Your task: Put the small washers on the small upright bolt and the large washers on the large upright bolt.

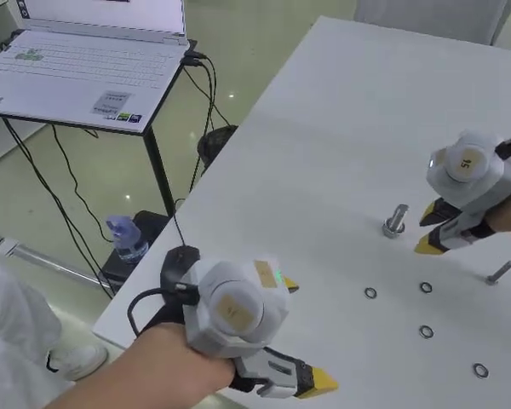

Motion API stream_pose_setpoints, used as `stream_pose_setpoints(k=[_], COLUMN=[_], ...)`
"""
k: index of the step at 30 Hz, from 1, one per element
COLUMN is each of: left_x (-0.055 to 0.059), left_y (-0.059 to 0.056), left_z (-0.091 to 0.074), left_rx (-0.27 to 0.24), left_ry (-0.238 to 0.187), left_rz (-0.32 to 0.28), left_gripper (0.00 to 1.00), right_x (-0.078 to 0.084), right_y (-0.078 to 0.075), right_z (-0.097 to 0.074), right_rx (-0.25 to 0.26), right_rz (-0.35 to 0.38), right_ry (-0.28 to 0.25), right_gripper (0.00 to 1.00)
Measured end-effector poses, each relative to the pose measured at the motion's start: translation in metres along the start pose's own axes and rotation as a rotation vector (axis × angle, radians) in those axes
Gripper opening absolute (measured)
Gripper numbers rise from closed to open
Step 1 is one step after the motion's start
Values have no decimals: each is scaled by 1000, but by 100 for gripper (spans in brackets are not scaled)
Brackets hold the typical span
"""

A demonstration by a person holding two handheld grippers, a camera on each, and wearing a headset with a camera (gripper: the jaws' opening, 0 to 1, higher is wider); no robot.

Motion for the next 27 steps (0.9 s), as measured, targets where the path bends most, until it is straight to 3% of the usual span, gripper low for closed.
stream_pose_setpoints(k=[11,27], left_x=[-1,-1], left_y=[0,3], left_z=[0,2], left_rx=[5,3], left_ry=[4,-16], left_rz=[6,-3], left_gripper=[72,78], right_x=[25,44], right_y=[21,23], right_z=[8,31], right_rx=[-21,-24], right_rz=[58,107], right_ry=[-2,11], right_gripper=[29,29])
Point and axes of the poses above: the centre of the closed fingertips' face, and the gripper's own axes: z roughly forward along the fingers, y roughly to its left, x roughly out of its underside, the point moved 10 cm from there along -z, roughly backward along the fingers, and after that the axes turned 3 degrees about z, right-handed, at the moved point
